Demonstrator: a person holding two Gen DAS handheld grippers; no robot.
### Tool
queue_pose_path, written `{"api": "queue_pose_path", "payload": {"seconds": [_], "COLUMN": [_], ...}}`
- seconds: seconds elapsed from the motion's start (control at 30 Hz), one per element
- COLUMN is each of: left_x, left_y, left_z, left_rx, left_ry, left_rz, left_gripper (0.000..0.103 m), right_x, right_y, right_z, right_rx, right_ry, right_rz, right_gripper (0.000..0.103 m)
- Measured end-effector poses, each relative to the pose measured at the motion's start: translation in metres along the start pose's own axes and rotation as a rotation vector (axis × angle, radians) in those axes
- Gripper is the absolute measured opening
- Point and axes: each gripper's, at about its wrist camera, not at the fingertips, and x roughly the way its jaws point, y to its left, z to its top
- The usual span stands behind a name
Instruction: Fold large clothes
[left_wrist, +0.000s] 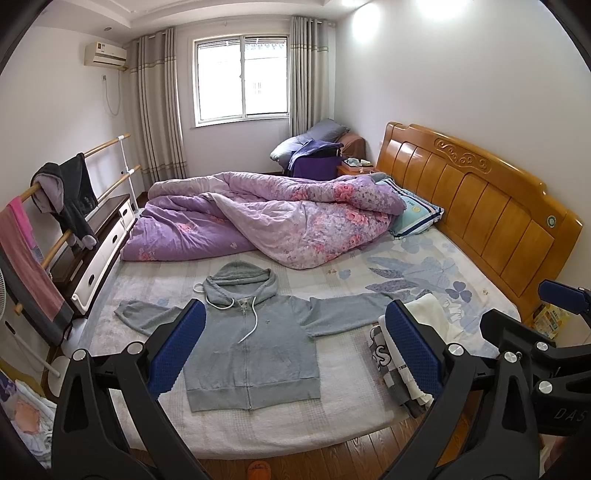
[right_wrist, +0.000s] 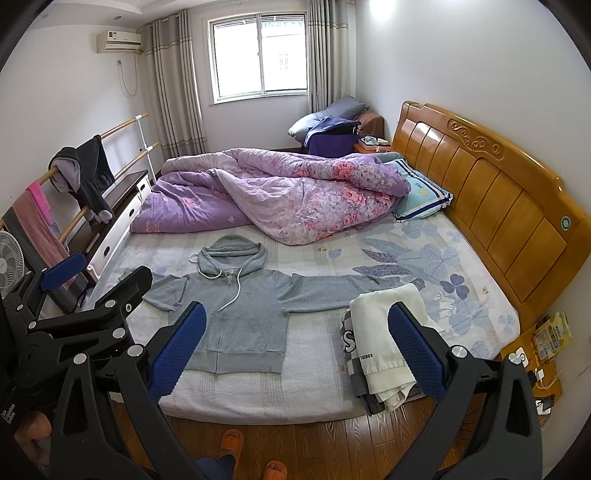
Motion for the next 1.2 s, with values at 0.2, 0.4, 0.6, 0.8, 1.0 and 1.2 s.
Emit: {"api": "queue_pose_path", "payload": {"seconds": [0.2,0.4,0.6,0.8,1.0,1.2], "left_x": [0.0003,0.0002,0.0008,0.0022,0.0025,0.0031], "left_y": [0.0002,-0.0001,0.0004,0.0022,0.0024,0.0032], "left_z": [0.0004,0.0007,0.0009,-0.0008,-0.0001,-0.0008], "left_rx": [0.001,0.002,0.003,0.004,0.004,0.004], "left_ry": [0.0,0.0,-0.002,-0.002,-0.002,-0.004], "left_rz": [0.0,0.001,0.003,0.004,0.004,0.004], "left_gripper": [0.098,0.098,0.098,0.098,0.098,0.098], "right_x": [0.0013,0.0013,0.0027,0.0031,0.0032,0.0033], "right_y": [-0.0004,-0.0012,-0.0044,-0.0032,-0.0037,-0.0043], "right_z": [0.0002,-0.0001,0.0004,-0.0004,0.0004,0.0003], "right_rx": [0.0,0.002,0.004,0.006,0.007,0.007], "right_ry": [0.001,0.002,0.004,0.002,0.004,0.003], "right_rz": [0.0,-0.001,0.002,0.002,0.003,0.001], "right_gripper": [0.095,0.095,0.095,0.095,0.095,0.095]}}
